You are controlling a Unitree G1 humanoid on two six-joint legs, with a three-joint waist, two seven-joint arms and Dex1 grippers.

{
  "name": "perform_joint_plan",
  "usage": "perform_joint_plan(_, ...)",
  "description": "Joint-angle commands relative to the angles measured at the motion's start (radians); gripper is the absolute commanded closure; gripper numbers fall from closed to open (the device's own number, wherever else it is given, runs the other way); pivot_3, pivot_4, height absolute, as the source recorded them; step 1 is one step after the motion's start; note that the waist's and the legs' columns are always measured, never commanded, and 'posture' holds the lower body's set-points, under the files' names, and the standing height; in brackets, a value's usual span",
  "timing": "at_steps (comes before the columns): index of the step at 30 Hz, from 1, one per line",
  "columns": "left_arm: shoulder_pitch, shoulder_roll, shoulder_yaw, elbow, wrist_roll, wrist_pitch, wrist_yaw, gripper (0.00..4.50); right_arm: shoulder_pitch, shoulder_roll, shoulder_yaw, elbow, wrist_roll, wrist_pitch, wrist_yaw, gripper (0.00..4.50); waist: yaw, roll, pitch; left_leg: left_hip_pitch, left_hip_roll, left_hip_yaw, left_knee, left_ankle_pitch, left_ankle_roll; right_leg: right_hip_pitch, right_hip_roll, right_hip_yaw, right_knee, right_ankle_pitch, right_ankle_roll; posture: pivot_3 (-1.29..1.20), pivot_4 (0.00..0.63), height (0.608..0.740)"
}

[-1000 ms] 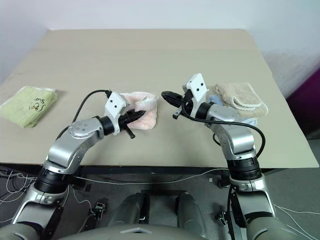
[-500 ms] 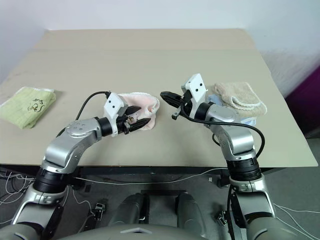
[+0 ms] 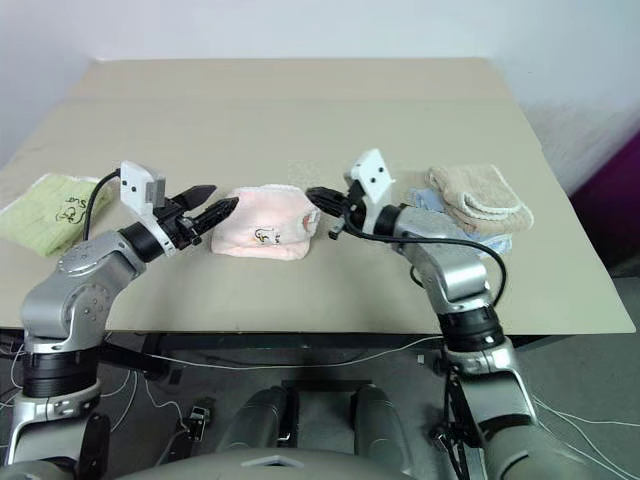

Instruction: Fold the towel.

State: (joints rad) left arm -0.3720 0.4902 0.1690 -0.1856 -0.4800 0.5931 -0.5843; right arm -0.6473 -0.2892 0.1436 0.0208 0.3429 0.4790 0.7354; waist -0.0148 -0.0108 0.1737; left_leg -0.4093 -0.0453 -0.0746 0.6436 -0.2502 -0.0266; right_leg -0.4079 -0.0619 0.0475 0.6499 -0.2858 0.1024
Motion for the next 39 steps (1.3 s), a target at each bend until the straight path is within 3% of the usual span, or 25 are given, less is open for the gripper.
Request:
perform_joint_plan(1, -0.044, 0.000, -0.046, 0.045, 0.054, -0.073, -0.013, 3.09, -0.067, 0.047, 0.028, 0.106, -0.036, -0.058, 0.007, 4.50, 0.001, 0.000, 0.000, 0.000, 0.000, 0.000, 0.000, 0.000, 0.000, 0.000, 0.000, 0.000, 0.000, 0.000, 0.000, 0.00, 0.150, 0.740)
perform_joint_plan(5, -0.044, 0.028, -0.165, 0.126, 0.164, -0.137, -0.063, 4.48, -0.095, 0.101, 0.072, 0.291, -0.095, -0.111, 0.014, 4.50, 0.001, 0.000, 0.000, 0.000, -0.001, 0.000, 0.000, 0.000, 0.000, 0.000, 0.000, 0.000, 0.000, 0.000, 0.000, 0.00, 0.150, 0.740)
perform_joint_plan(11, -0.012, 0.056, -0.270, 0.242, 0.312, -0.242, -0.076, 4.48, -0.058, 0.124, 0.121, 0.427, -0.174, -0.177, 0.033, 4.50, -0.004, 0.000, 0.000, 0.000, -0.001, 0.000, 0.000, 0.000, -0.001, -0.001, 0.000, 0.000, 0.001, 0.000, 0.000, 0.00, 0.150, 0.740)
perform_joint_plan(17, 0.007, 0.037, -0.253, 0.289, 0.327, -0.288, -0.059, 4.48, -0.027, 0.129, 0.099, 0.453, -0.200, -0.233, 0.017, 4.50, -0.004, 0.001, -0.001, 0.000, 0.000, 0.000, 0.000, 0.000, -0.001, -0.001, 0.000, 0.000, 0.001, 0.000, 0.000, 0.00, 0.150, 0.740)
perform_joint_plan(22, 0.016, -0.012, -0.094, 0.224, 0.174, -0.252, -0.031, 4.48, 0.029, 0.075, 0.063, 0.266, -0.164, -0.239, 0.045, 4.50, -0.003, 0.001, -0.001, 0.000, 0.000, 0.000, 0.000, 0.000, 0.000, -0.001, -0.001, 0.000, 0.001, 0.000, 0.000, 0.00, 0.150, 0.740)
perform_joint_plan(27, 0.045, -0.012, 0.066, 0.128, 0.012, -0.157, -0.032, 4.48, 0.077, 0.018, -0.014, 0.067, -0.072, -0.124, 0.053, 4.50, -0.003, 0.000, -0.001, -0.001, 0.000, -0.001, 0.000, 0.000, 0.000, -0.001, -0.001, 0.000, 0.002, 0.000, 0.000, 0.00, 0.150, 0.740)
perform_joint_plan(30, 0.049, -0.010, 0.173, 0.136, -0.102, -0.044, 0.000, 4.48, 0.091, -0.011, -0.050, 0.009, -0.051, -0.081, 0.040, 4.50, -0.003, 0.000, -0.001, 0.000, 0.000, -0.001, 0.000, 0.000, 0.000, -0.001, -0.001, 0.000, 0.002, 0.000, 0.000, 0.00, 0.150, 0.740)
perform_joint_plan(33, 0.062, 0.007, 0.200, 0.132, -0.174, 0.072, -0.004, 4.48, 0.096, -0.021, -0.064, -0.018, -0.042, -0.058, 0.027, 4.50, -0.003, 0.000, -0.001, 0.000, 0.000, -0.001, 0.000, 0.000, 0.000, -0.001, -0.001, 0.000, 0.002, 0.000, 0.000, 0.00, 0.150, 0.740)
perform_joint_plan(36, 0.057, -0.003, 0.243, 0.177, -0.264, 0.207, 0.025, 3.93, 0.100, -0.022, -0.061, -0.028, -0.047, -0.054, 0.020, 4.50, -0.001, 0.000, -0.001, 0.000, 0.000, -0.001, 0.000, 0.000, 0.000, -0.001, -0.001, 0.000, 0.002, 0.000, 0.000, 0.00, 0.150, 0.740)
perform_joint_plan(39, 0.044, -0.033, 0.308, 0.230, -0.375, 0.341, 0.074, 2.95, 0.103, -0.018, -0.054, -0.041, -0.051, -0.053, 0.013, 4.50, -0.002, 0.000, -0.001, 0.000, 0.000, -0.001, 0.001, 0.000, 0.000, -0.001, -0.001, 0.000, 0.002, 0.000, 0.000, 0.00, 0.150, 0.740)
